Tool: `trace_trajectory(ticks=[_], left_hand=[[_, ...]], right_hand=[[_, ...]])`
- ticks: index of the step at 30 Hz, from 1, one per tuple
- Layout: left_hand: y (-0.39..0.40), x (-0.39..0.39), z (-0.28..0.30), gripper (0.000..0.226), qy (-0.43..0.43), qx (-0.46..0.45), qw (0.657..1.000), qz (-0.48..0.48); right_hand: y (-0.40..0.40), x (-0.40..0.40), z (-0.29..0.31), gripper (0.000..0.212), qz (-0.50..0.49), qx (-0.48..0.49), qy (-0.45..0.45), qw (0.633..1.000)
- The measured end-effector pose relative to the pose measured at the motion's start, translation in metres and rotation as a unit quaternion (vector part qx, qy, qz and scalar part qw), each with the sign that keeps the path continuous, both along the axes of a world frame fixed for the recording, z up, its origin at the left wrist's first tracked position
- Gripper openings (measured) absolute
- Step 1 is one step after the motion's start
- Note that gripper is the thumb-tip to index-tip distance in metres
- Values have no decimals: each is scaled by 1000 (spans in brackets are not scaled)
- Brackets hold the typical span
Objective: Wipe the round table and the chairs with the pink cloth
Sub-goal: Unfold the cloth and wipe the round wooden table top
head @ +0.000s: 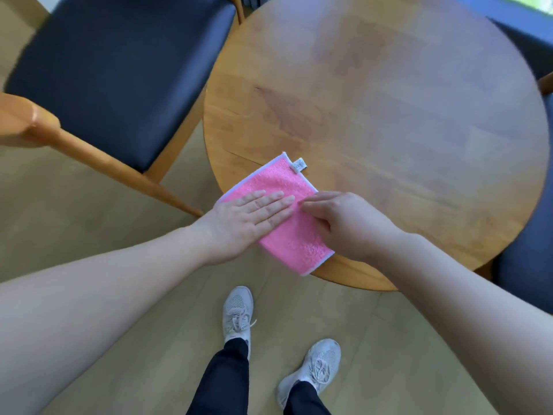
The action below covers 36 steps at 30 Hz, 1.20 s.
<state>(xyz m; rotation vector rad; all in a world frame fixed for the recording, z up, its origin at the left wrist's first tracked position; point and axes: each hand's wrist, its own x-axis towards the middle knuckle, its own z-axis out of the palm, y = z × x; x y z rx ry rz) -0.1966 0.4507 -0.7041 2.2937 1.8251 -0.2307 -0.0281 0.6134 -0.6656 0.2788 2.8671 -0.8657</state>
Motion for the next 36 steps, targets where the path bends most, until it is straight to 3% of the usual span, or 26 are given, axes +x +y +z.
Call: trace_trajectory(ticks=[3,6,8,10,12,14,16,19,22,26,32,36], left_hand=[[-8,2,6,69,-5,-49,997,64],[-22,24,19,77,-108,49,973,198],[-34,45,17,54,-167,137,915,340],[-33,66,14,38,-242,139,821,499],[-19,85,7,51,-321,91,718,610],[2,99,0,73,-348,75,669,652],[22,106,-4,85,-352,76,640,679],[38,100,-11,88,-296,87,631,711],[42,85,-17,87,-238,109,656,708],[48,62,-19,92,-151,46,694,702],[80,15,-9,100,-21,-21,707,707],[95,-18,-11,100,12,-17,721,692]], right_hand=[[-4,-4,0,18,44,32,-22,998],[-7,-2,2,9,69,61,-13,996],[-6,0,0,18,84,86,-16,993],[-5,-2,-3,21,82,93,-30,992],[-4,-5,-4,20,85,97,-51,990],[-4,-8,-5,18,92,113,-46,988],[-5,-10,-3,16,97,120,-37,987],[-7,-10,3,11,96,119,7,988],[0,-12,7,8,106,142,53,983],[18,-15,16,5,96,151,65,982],[48,-22,36,5,61,162,80,982],[65,-39,38,6,48,180,88,979]])
